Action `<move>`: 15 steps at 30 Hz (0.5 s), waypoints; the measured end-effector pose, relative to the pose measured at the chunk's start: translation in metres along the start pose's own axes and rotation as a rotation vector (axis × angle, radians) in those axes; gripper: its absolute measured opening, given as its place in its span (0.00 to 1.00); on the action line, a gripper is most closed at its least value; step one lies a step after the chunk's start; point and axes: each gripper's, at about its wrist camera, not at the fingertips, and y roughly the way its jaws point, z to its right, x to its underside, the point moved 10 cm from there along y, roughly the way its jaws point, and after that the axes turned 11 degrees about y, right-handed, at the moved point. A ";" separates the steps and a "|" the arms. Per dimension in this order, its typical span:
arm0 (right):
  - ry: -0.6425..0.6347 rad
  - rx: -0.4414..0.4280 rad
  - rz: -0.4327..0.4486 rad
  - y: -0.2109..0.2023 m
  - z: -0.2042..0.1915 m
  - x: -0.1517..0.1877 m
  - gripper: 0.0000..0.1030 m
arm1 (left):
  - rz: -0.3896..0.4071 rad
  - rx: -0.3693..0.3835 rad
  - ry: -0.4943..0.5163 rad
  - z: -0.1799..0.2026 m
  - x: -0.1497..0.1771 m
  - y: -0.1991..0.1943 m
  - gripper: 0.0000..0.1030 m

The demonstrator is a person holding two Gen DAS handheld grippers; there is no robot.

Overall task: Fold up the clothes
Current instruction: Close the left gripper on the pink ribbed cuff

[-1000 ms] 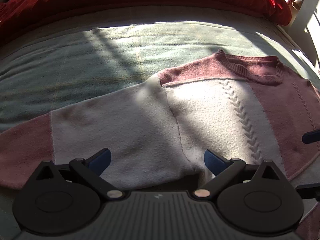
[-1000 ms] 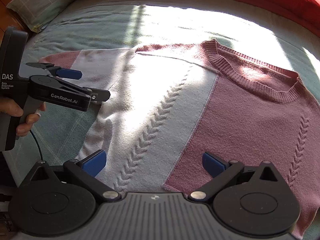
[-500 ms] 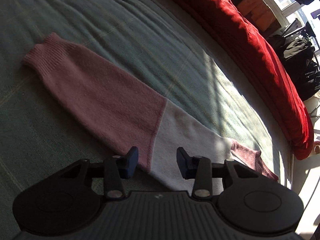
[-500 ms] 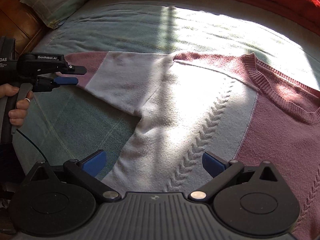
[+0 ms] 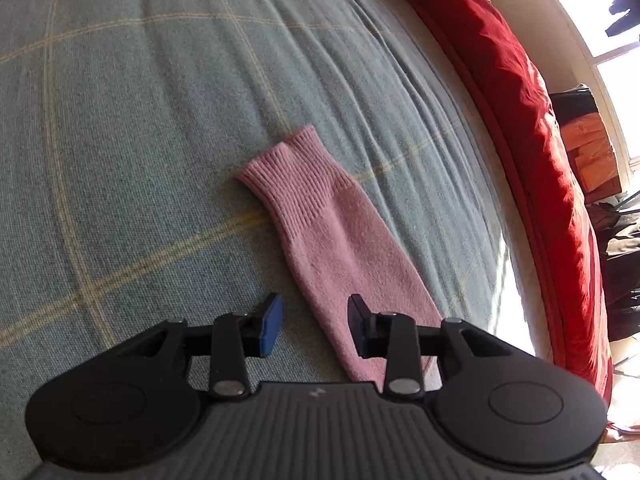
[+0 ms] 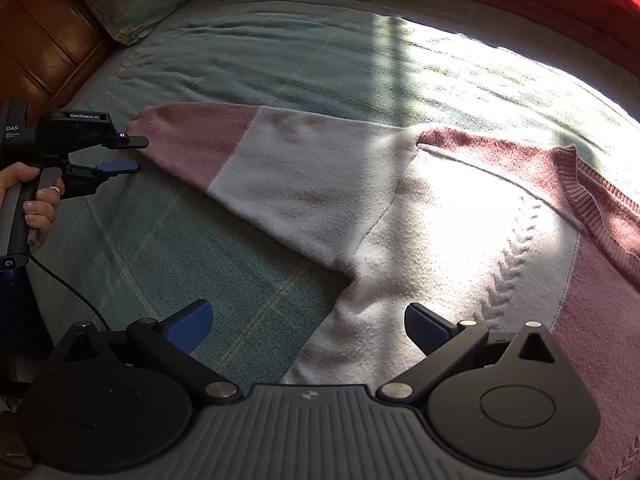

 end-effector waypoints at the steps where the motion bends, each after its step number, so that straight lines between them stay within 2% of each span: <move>1: 0.006 -0.004 -0.001 0.002 -0.001 -0.002 1.00 | 0.004 0.013 -0.018 -0.004 -0.002 0.002 0.33; 6: 0.024 -0.009 -0.007 0.013 -0.006 -0.011 1.00 | 0.023 0.054 -0.072 -0.012 -0.009 0.012 0.33; 15: 0.019 0.004 -0.023 0.031 -0.017 -0.023 1.00 | 0.062 0.102 -0.075 -0.006 -0.036 0.036 0.33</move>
